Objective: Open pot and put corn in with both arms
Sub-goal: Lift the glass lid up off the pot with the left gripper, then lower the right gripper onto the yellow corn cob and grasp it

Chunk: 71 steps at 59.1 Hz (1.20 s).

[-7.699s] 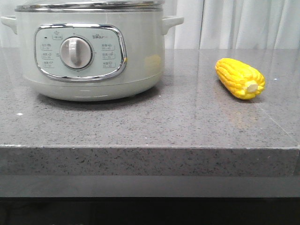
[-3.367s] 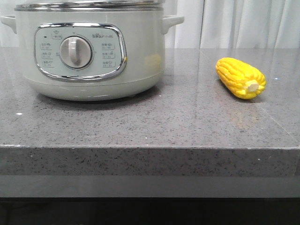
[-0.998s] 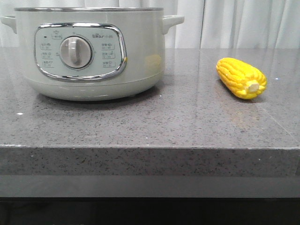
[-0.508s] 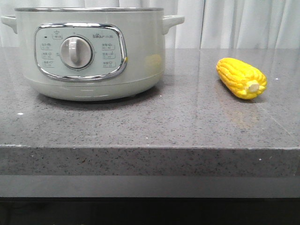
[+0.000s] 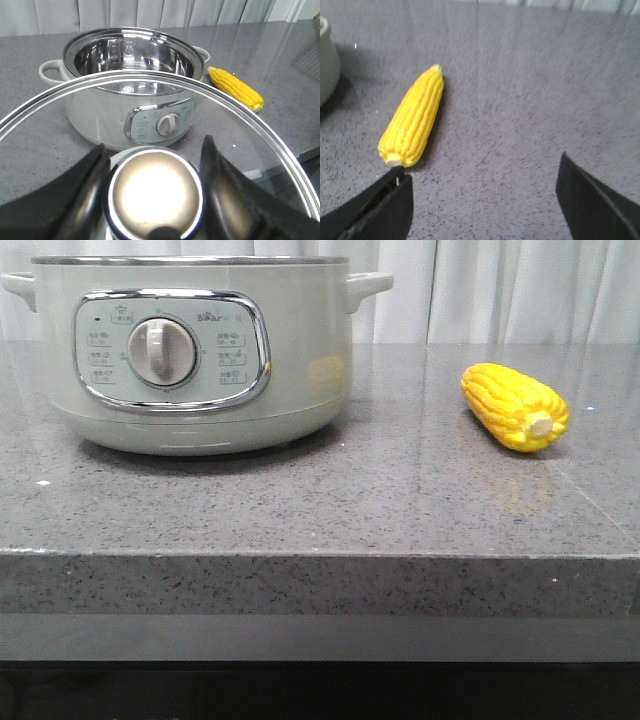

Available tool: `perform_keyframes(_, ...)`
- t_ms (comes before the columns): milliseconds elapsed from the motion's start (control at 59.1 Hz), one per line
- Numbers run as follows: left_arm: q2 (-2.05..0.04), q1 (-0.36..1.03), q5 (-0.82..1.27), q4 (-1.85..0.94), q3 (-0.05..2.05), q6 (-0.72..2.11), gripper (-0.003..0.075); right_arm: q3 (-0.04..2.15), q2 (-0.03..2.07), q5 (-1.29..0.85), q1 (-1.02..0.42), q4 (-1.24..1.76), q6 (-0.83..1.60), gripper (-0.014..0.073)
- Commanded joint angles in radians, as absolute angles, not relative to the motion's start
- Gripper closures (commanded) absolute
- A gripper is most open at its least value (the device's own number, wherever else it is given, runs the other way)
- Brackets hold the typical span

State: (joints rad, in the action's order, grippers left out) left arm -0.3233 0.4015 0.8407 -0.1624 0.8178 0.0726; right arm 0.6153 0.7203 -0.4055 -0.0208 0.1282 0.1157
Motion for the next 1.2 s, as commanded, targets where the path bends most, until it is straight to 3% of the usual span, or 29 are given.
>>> perform_keyframes(0,-0.313,0.405,0.687,-0.189,0.85,0.076,0.044,0.683,0.811,-0.32,-0.037,0.153,0.121,-0.0008)
perform_keyframes(626,-0.311,0.405,0.687,-0.189,0.85,0.076,0.045,1.145,1.472,-0.409,-0.148,0.395,0.121,-0.0012)
perform_keyframes(1066,-0.311,0.405,0.687,-0.189,0.85,0.076,0.0517,1.168,1.604,-0.452,-0.147,0.396,0.125,-0.0002)
perform_keyframes(1185,-0.311,0.405,0.687,-0.189,0.85,0.076,0.0535,1.168,1.604,-0.454,-0.147,0.396,0.127,0.0092)
